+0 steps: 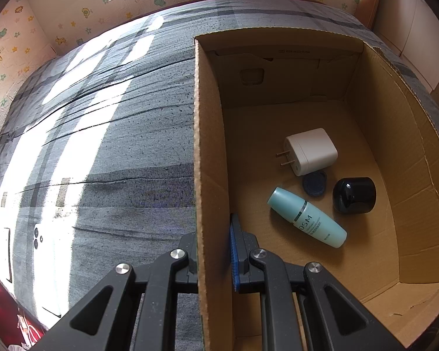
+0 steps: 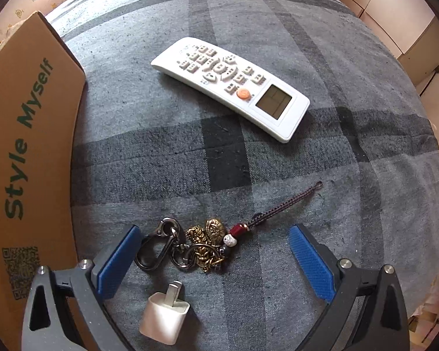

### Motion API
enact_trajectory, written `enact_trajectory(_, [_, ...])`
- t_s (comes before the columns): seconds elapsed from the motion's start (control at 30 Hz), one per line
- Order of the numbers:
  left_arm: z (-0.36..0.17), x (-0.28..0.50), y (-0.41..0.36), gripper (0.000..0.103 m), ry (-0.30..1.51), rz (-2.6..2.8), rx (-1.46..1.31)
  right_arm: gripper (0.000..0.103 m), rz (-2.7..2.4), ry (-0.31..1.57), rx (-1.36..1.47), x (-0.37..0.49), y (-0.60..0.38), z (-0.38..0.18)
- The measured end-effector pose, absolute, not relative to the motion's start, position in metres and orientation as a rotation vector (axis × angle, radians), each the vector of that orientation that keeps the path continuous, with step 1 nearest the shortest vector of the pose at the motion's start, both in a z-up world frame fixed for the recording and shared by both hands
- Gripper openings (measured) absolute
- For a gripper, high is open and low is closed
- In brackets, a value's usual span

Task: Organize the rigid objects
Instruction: 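Move the open right tool back toward the keyring on the bed, then close the right tool on the keyring's charms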

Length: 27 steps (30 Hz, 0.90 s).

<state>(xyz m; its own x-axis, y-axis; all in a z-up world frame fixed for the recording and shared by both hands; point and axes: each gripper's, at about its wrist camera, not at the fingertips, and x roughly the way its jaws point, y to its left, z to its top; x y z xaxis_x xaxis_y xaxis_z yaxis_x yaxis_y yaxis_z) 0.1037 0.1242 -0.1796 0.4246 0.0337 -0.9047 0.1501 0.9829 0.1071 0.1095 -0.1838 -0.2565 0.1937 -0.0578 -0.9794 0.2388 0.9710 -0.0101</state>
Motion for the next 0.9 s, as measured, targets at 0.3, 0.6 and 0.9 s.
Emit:
enact_trajectory(0.3, [-0.18, 0.104, 0.124, 0.014, 1.133, -0.074, 0.182, 0.103, -0.219, 1.366, 0.134, 0.113, -0.181, -0.265])
enact_trajectory(0.6, [-0.18, 0.103, 0.126, 0.014, 1.132, -0.075, 0.179, 0.071, -0.202, 1.363, 0.148, 0.111, -0.182, -0.254])
enact_trajectory(0.9, [-0.18, 0.104, 0.128, 0.014, 1.132, -0.076, 0.176, 0.029, -0.137, 1.343, 0.162, 0.107, -0.178, -0.242])
